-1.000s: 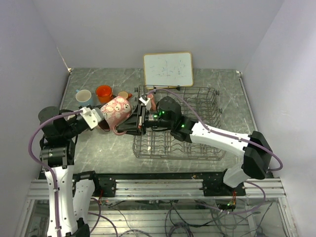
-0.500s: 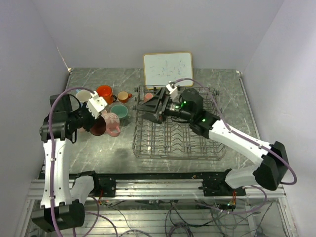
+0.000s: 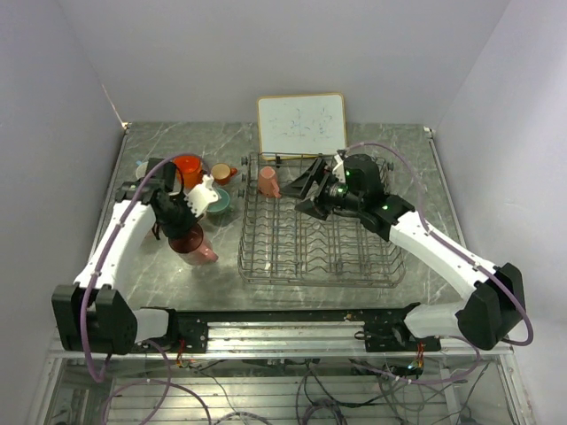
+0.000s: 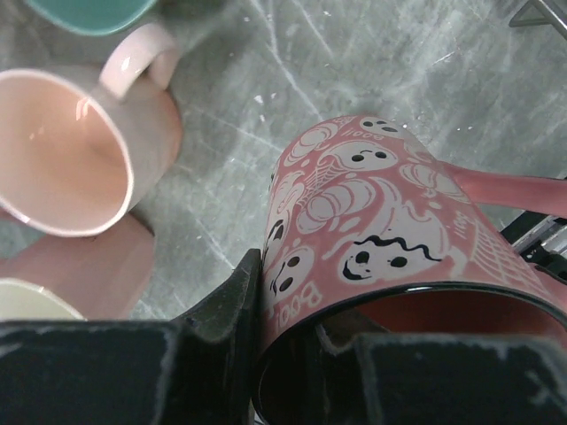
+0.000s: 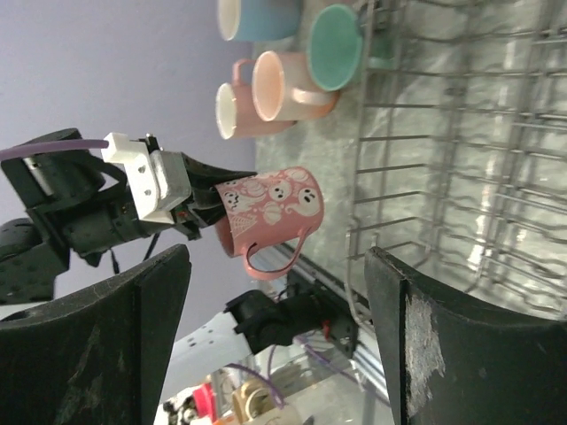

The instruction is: Unload the cups from the dish rack

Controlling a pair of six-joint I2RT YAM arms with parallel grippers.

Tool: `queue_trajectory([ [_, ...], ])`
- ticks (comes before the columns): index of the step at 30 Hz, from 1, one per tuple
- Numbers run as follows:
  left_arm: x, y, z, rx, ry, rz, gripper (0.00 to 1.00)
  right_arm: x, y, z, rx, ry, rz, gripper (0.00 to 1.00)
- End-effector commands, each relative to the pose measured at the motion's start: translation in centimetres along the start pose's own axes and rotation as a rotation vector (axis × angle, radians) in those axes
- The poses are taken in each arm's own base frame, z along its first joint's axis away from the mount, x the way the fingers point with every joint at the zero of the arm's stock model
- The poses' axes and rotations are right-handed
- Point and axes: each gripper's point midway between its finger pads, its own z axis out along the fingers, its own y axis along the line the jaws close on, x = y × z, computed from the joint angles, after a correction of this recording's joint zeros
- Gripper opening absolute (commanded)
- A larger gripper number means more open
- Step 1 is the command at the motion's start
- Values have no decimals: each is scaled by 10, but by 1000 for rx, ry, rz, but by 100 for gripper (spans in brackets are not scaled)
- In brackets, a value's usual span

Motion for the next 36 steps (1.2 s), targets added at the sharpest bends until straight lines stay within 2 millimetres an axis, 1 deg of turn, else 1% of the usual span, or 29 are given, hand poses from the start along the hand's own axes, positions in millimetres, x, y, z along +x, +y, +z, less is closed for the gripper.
queue_trajectory([
  [1,-27,9,4,-49,-10,6,7,-14,-20,-13,90,-59,-60,79],
  [4,-36,10,18,-39,-9,39,7,-18,-31,-16,120,-74,-60,80],
  [9,-46,16,34,-21,-18,79,7,-22,-45,-19,147,-79,-46,80],
  [16,-57,18,55,-9,-45,115,7,-29,-53,-20,170,-95,-47,80],
  [20,-57,19,66,-6,-23,145,7,-30,-56,-18,179,-96,-44,80],
  [25,-52,21,79,-15,0,173,7,-35,-69,-13,224,-112,-65,80],
  [29,-49,23,87,-25,15,184,7,-48,-83,-3,303,-130,-140,81],
  [31,-52,23,89,-24,10,181,8,-58,-86,2,341,-141,-191,81],
  [32,-53,24,89,-24,4,178,12,-62,-90,6,360,-140,-223,81],
  [36,-58,23,86,-24,-14,185,50,-76,-101,19,416,-147,-320,81],
])
